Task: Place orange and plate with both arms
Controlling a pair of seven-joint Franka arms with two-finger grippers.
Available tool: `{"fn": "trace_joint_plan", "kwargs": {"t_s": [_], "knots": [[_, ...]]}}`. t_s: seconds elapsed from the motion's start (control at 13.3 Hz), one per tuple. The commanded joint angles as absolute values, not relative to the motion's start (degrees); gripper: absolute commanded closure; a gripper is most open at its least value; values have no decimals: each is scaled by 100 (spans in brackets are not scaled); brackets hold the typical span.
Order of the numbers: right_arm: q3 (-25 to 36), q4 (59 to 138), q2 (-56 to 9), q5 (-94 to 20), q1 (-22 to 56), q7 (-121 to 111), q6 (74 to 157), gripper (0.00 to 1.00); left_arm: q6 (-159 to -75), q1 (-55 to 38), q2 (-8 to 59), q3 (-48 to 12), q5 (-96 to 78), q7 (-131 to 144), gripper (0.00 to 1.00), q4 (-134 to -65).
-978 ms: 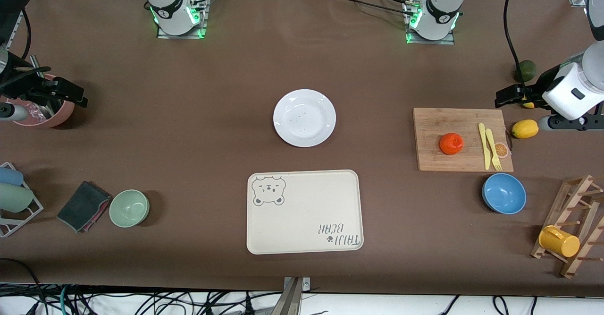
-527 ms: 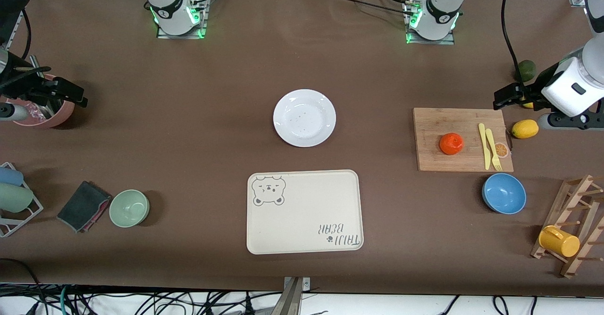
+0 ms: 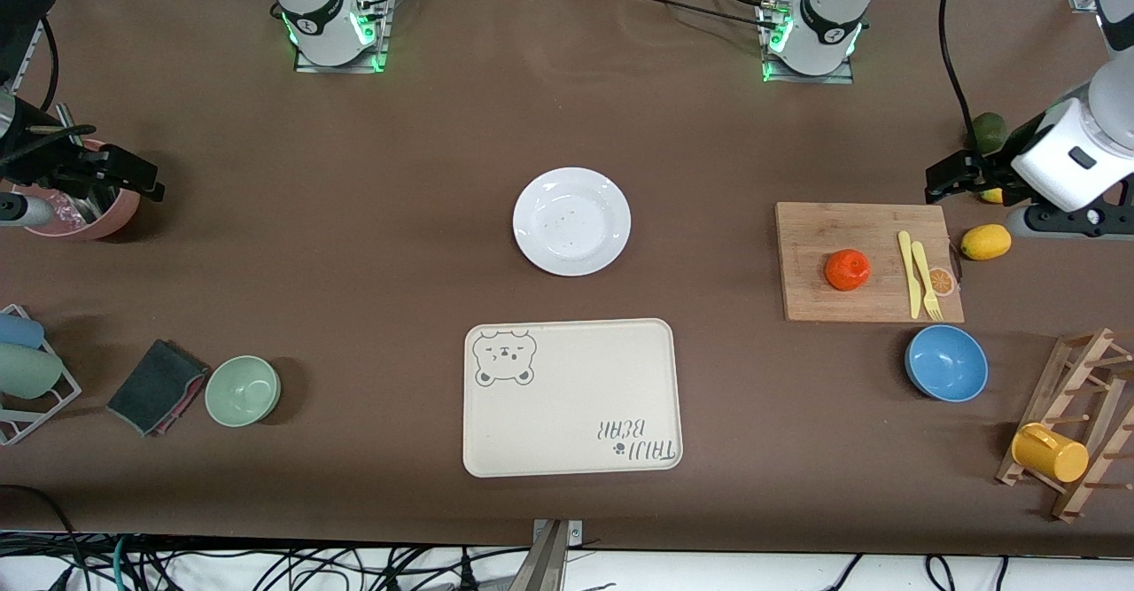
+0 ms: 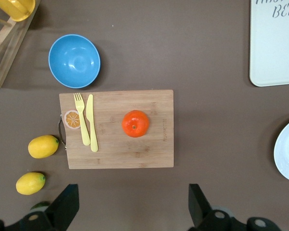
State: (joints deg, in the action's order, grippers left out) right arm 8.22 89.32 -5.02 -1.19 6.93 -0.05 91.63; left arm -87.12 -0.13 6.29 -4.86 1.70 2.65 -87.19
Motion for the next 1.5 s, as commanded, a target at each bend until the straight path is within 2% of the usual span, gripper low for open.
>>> {"fn": "trace_joint_plan", "kwargs": {"t_s": [0.0,0.15,0.3,0.68,1.2,1.43], "knots": [[791,8965,-439,-132,677,35,9123,0,-8780,-26,632,-571,343,255,0,-8684],[791,8965,-439,-132,677,35,9123,0,-9077,114,720,-528,299,246,0,-8718],[791,8965,-439,-132,677,35,9123,0,-9175,211,1079,-527,255,263,0,-8719],[791,8965,-440,-132,677,44,9123,0,-10562,228,1055,-562,246,246,0,-9771],[791,8965,-440,-132,677,44,9114,0,-10722,439,1309,-563,246,246,0,-10204],[791,8965,-439,-132,677,35,9114,0,-11773,475,1397,-563,237,325,0,-10887]]}}
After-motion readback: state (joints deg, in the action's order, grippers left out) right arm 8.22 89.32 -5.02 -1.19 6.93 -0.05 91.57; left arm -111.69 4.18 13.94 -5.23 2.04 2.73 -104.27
